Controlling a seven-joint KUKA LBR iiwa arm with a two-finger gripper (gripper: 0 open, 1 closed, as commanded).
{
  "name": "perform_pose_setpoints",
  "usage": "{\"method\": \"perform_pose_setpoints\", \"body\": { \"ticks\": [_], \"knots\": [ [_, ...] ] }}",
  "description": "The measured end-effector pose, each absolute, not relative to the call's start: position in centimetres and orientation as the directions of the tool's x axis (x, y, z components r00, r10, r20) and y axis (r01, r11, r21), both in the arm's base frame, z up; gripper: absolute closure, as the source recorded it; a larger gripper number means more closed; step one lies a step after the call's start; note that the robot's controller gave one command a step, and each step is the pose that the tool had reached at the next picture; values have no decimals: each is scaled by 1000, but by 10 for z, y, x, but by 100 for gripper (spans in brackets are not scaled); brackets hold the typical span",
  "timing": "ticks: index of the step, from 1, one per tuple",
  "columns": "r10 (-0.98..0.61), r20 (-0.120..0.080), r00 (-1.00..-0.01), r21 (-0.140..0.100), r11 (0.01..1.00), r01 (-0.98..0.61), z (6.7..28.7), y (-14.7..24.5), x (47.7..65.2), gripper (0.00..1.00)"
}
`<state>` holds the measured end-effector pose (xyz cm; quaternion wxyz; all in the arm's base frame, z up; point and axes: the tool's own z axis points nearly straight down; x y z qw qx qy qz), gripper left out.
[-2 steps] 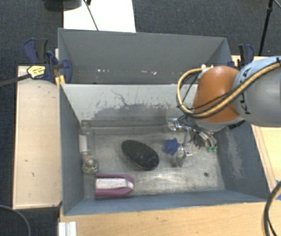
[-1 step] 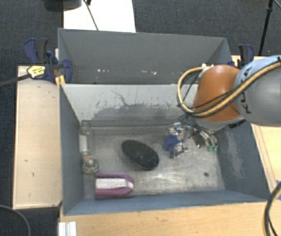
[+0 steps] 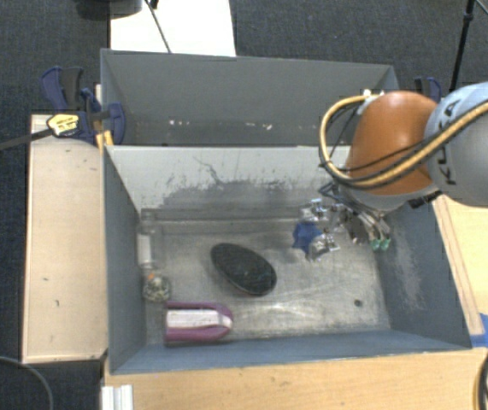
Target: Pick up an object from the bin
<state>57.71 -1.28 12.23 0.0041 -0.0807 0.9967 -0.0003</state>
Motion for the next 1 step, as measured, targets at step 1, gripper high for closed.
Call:
{"method": "perform_pose_setpoints", "body": {
  "ticks": [1],
  "knots": [
    [-160, -10, -987, -2, 987, -160, 185, -13, 580, 100]
  ]
}}
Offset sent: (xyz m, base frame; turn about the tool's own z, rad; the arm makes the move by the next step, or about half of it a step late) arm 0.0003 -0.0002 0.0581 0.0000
